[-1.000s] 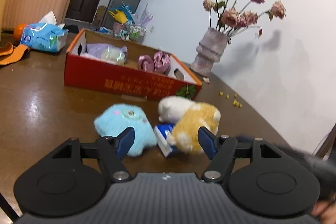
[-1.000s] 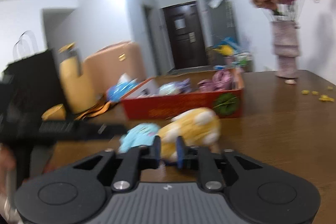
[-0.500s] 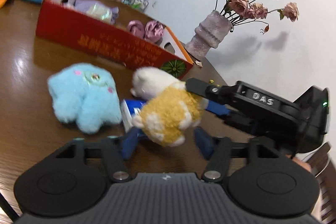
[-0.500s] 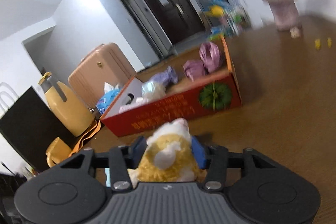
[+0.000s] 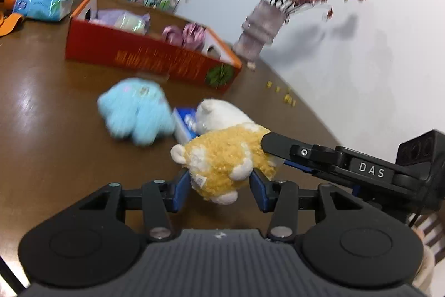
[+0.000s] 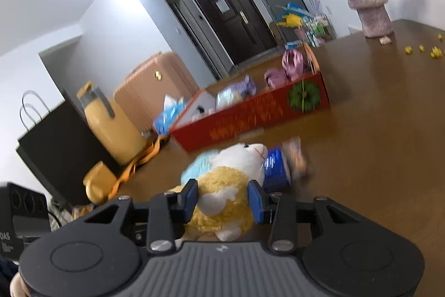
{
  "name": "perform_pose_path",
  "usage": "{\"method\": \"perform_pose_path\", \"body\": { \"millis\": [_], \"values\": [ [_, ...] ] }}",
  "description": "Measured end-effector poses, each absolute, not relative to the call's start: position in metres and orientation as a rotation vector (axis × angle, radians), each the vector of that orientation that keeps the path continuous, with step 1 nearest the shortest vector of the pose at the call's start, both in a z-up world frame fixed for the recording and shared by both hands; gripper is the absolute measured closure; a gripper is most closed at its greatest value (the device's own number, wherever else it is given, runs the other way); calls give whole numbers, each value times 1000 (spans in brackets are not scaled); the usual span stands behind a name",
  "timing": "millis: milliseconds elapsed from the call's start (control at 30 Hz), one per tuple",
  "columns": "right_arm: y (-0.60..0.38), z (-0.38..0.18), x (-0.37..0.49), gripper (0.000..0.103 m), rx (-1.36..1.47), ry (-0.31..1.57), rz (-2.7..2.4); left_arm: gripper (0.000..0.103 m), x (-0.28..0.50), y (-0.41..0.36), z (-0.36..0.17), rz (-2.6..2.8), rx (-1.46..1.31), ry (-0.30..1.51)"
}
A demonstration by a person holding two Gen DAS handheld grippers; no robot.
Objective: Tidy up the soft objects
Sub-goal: 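Lift the plush lamb with both tools and turn toward the box, then lower the plush lamb into the box and open both tools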
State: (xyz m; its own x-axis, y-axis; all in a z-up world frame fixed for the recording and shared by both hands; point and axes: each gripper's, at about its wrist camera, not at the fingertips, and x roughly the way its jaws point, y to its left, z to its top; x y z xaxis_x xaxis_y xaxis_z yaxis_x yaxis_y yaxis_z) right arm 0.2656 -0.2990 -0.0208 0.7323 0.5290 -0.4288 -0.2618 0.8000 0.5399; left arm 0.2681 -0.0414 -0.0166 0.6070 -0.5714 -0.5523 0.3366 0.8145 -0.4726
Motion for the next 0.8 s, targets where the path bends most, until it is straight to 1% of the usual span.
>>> {"method": "perform_pose_path", "body": {
  "millis": [67,133,233,333,500,567,600,633,700,800],
  "values": [
    [-295,-27,257,62,466,633,458,52,262,-33,-23,-534,-366,764],
    [-293,-33,253,62,471,646,458,39,258,-22,-29,-536,-408,758],
    [-295,-38,257,61,479,658,429,31,257,-15,-28,-506,-420,729],
    [-295,-43,263,56,491,666,429,31,260,-13,-30,-494,-435,730],
    [-293,-50,270,55,537,681,463,32,263,-12,-41,-505,-484,795],
    [-294,-55,273,55,573,696,479,34,263,-12,-44,-499,-498,792],
    [-295,-57,275,55,601,704,493,40,264,-10,-44,-491,-515,785],
    [-295,-59,277,56,622,716,512,42,265,-9,-45,-496,-535,783],
    [-294,-57,276,57,623,713,503,42,266,-7,-41,-508,-566,768],
    [-295,-42,274,58,624,657,510,42,272,-6,-27,-540,-569,706]
  ]
}}
